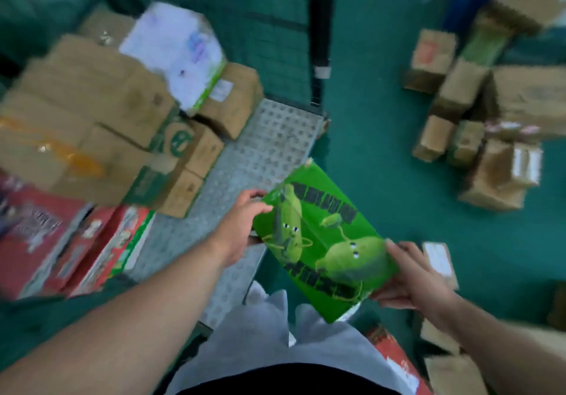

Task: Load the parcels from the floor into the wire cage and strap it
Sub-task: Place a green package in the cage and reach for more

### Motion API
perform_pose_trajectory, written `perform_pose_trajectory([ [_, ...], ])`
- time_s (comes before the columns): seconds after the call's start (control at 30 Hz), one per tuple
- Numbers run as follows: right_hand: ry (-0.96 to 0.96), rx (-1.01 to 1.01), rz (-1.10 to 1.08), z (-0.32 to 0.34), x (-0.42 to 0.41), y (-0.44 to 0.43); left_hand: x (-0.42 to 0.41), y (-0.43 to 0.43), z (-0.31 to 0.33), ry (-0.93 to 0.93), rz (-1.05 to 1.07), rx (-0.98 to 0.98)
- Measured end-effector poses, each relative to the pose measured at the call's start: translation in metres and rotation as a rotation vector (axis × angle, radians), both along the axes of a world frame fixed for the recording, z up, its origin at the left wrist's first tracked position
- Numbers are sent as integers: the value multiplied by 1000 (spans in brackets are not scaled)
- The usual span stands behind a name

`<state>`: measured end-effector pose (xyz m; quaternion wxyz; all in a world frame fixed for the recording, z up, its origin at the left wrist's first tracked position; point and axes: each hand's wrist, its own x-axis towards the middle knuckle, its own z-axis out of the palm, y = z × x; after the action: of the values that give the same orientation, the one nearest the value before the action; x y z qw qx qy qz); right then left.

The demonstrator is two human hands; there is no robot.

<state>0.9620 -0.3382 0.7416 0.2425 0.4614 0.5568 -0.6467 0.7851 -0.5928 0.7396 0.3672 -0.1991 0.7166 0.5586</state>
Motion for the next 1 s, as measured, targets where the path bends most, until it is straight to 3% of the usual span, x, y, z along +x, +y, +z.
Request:
perform_pose_trajectory([
  [0.17,127,54,550,14,-87,-114,12,-151,27,7,352,-76],
  [0.43,238,32,912,16,-166,-330,34,-350,47,94,899,-263],
  [0.6,359,-25,979,23,-202,-442,7,-437,62,193,1311,-401],
  [0.73,399,-108,958,33,-228,-478,-31,-471,92,262,1320,-535],
  [0.9,391,-211,884,30,-273,-503,-81,-481,102,337,1068,-738],
  [1.0,370,-233,825,18,-304,-523,-112,-492,102,383,953,-760],
])
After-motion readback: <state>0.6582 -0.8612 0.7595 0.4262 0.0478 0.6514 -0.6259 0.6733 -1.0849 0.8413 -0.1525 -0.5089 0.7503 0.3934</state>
